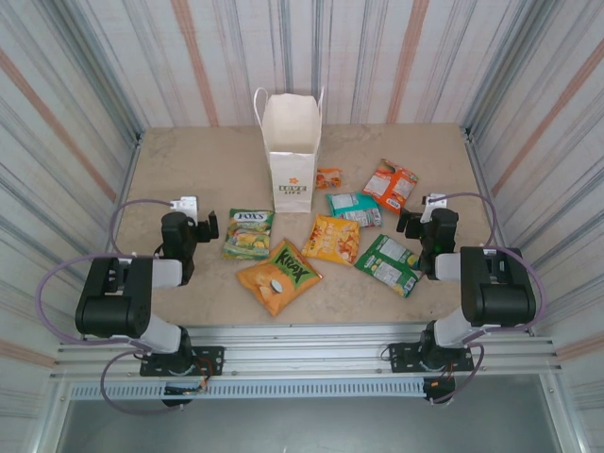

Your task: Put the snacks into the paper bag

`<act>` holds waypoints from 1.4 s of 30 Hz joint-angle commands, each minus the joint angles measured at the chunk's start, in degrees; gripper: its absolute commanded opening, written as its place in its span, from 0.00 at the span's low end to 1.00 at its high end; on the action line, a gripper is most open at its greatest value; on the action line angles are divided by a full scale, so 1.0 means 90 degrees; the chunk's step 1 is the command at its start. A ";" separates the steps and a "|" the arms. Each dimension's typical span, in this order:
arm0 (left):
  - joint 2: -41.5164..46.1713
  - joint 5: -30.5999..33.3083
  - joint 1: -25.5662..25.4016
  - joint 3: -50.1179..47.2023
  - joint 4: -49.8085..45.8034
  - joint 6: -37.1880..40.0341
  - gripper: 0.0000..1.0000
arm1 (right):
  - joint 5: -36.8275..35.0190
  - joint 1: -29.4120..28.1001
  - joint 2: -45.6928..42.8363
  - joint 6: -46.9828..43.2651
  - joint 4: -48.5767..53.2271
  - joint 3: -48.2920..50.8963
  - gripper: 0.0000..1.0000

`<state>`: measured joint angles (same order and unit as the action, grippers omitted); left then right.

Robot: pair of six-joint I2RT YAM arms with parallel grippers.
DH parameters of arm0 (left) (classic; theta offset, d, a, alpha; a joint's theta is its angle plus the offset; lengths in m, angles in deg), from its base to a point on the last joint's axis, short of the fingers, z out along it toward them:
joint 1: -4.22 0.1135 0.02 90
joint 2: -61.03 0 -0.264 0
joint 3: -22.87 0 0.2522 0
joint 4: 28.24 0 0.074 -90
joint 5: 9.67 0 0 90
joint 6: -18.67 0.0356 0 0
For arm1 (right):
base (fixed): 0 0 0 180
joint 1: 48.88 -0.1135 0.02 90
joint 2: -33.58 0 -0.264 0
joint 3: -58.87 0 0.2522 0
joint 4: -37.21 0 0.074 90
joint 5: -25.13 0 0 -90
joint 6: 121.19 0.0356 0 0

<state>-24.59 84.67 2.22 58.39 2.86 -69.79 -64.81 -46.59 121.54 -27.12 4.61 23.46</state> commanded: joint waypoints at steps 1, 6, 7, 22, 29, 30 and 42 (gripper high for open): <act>-0.0075 0.0114 -0.0041 0.0131 0.0142 0.0114 0.99 | 0.0066 0.0034 0.0066 0.0105 -0.0121 -0.0128 0.99; -0.0077 0.0114 -0.0046 0.0131 0.0146 0.0108 0.99 | 0.0065 0.0030 0.0062 0.0109 -0.0113 -0.0135 0.99; -0.0076 0.0114 -0.0042 0.0129 0.0146 0.0112 0.99 | 0.0071 0.0032 0.0067 0.0107 -0.0112 -0.0124 0.99; 0.0609 0.0063 -0.0346 0.0726 -0.1337 0.0511 0.99 | 0.0063 0.0047 -0.0526 0.0142 0.1022 -0.0515 0.99; 0.1587 0.0342 -0.1165 0.2077 -0.3859 0.0694 0.92 | 0.0808 0.0068 -0.1996 0.0869 0.4248 -0.1848 0.99; 0.1687 0.0231 -0.1278 0.2291 -0.4336 0.0590 0.89 | 0.1126 0.0074 -0.2104 0.0986 0.4858 -0.2145 0.99; 0.2356 -0.2309 -0.2134 0.3395 -0.7256 -0.0737 0.62 | 0.4696 0.0213 -0.1983 0.3421 0.6690 -0.3130 0.99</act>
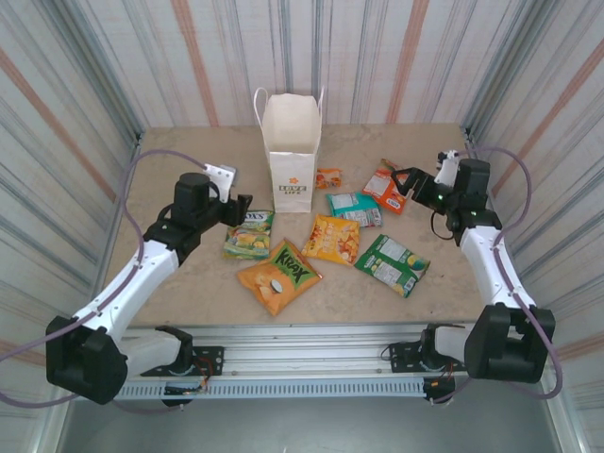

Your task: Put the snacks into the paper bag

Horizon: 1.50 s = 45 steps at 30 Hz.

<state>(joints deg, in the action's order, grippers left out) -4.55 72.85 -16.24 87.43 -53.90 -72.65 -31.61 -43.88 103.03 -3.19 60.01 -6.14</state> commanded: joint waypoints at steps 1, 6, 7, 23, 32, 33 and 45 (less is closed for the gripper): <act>0.0129 -0.1215 -0.0124 0.0135 -0.0972 -0.0501 0.60 | 0.0933 -0.0207 0.0058 0.0706 0.0516 0.0232 0.99; 0.0004 -0.2066 -0.0455 -0.0085 -0.0914 -0.0626 0.54 | 0.0659 -0.0749 0.0363 0.0340 0.0732 0.0427 0.99; -0.0044 -0.2113 -0.0532 -0.0093 -0.0909 -0.0660 0.54 | 0.0707 -0.0798 0.0468 0.0326 0.0694 0.0488 0.96; -0.0788 -0.2175 -0.1036 -0.0128 -0.0535 -0.0822 0.48 | -0.0238 -0.1747 0.2477 -0.0441 0.0244 0.0499 0.66; -0.1012 -0.2117 -0.1051 -0.0103 -0.0486 -0.0773 0.48 | 0.0178 -0.1946 0.3237 -0.0425 -0.0522 0.0597 0.59; -0.1040 -0.2108 -0.1054 -0.0089 -0.0501 -0.0771 0.48 | 0.0184 -0.1952 0.3294 -0.0442 -0.0553 0.0591 0.57; -0.1144 -0.1880 -0.1065 0.0106 -0.0820 -0.0654 0.47 | 0.0493 -0.1864 0.3478 -0.0751 -0.0802 0.0644 0.12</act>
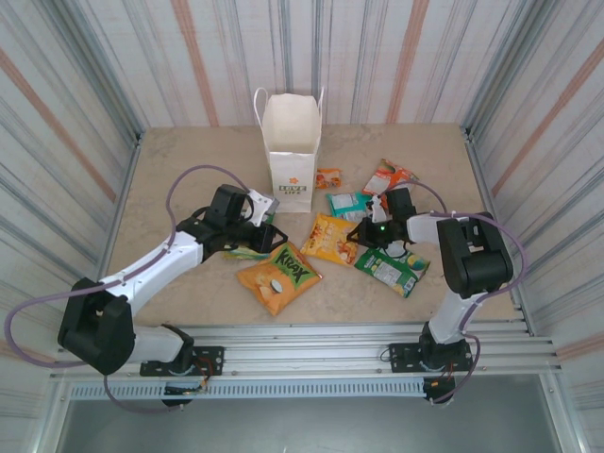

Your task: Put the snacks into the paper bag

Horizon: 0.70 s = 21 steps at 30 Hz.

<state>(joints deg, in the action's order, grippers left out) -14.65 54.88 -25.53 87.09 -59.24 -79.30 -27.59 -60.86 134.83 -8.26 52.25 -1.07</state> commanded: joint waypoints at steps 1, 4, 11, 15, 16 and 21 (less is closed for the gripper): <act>-0.0003 0.0164 -0.0033 0.0160 -0.0243 0.0076 0.46 | 0.0034 0.0023 -0.0165 -0.0207 0.0098 0.0101 0.07; 0.0054 0.0337 -0.0033 0.0227 -0.0271 -0.0007 0.45 | 0.0012 0.0063 -0.0552 -0.0275 0.0355 0.0101 0.00; 0.0127 0.0908 -0.0024 0.0714 -0.0693 -0.0203 0.44 | -0.0362 0.0093 -0.1619 -0.0284 0.1293 -0.0205 0.00; 0.0175 0.1175 -0.0028 0.1179 -0.0986 -0.0270 0.45 | -0.0821 0.0029 -0.2254 -0.0113 0.2028 -0.0745 0.00; 0.0176 0.1315 -0.0031 0.1318 -0.1083 -0.0331 0.45 | -0.1053 -0.0001 -0.2398 -0.0035 0.2276 -0.0953 0.00; 0.0064 0.1864 0.0057 0.2029 -0.1485 -0.0652 0.46 | -0.1732 -0.0166 -0.2967 0.0241 0.3128 -0.1979 0.00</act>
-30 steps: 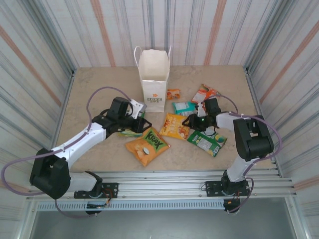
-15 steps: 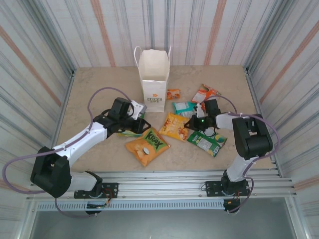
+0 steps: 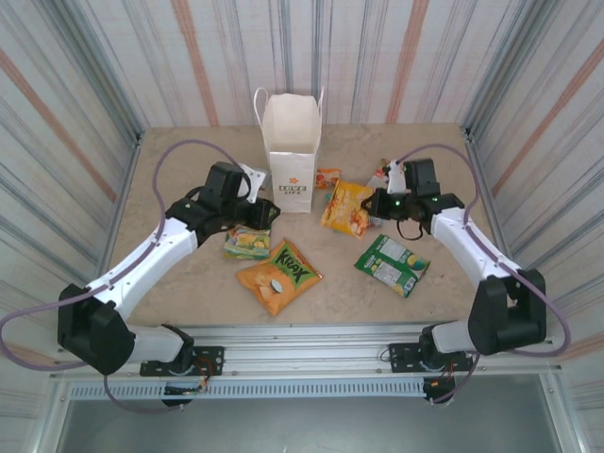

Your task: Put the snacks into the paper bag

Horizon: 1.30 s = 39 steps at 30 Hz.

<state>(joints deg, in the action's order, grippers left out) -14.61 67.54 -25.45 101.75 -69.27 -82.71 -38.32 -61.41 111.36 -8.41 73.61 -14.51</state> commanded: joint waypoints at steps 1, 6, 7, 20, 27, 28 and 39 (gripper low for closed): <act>0.0029 0.0465 0.0118 0.0536 -0.0390 -0.0351 0.46 | -0.0624 -0.0140 -0.0446 0.0351 0.0838 -0.0702 0.00; -0.0131 0.0458 0.0588 0.1163 -0.0387 -0.0831 0.45 | -0.1292 -0.0443 -0.0694 0.0683 0.0987 -0.1713 0.00; -0.0163 0.0430 0.0683 0.1269 -0.0365 -0.0861 0.45 | -0.1493 -0.0533 -0.0714 0.0704 0.0966 -0.1899 0.00; -0.1602 -0.0685 0.1422 0.3151 0.0526 -0.0746 0.49 | -0.2391 -0.1587 -0.0609 0.0350 -0.0677 -0.3150 0.00; -0.2388 -0.0578 0.1437 0.4026 0.0486 -0.0681 0.49 | -0.2744 -0.1988 0.0337 -0.0076 -0.0724 -0.3908 0.00; -0.2493 -0.0525 0.1456 0.4102 0.0486 -0.0670 0.49 | -0.2892 -0.2019 0.0500 -0.0070 -0.0702 -0.4038 0.00; -0.3334 -0.0628 0.1539 0.4848 0.0370 -0.0523 0.14 | -0.3450 -0.2242 0.2324 -0.0143 -0.0454 -0.5517 0.00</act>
<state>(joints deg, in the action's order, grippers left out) -44.35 62.75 -11.74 143.26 -65.77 -88.54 -67.09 -80.84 129.93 -7.97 69.11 -59.97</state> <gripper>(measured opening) 0.172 0.047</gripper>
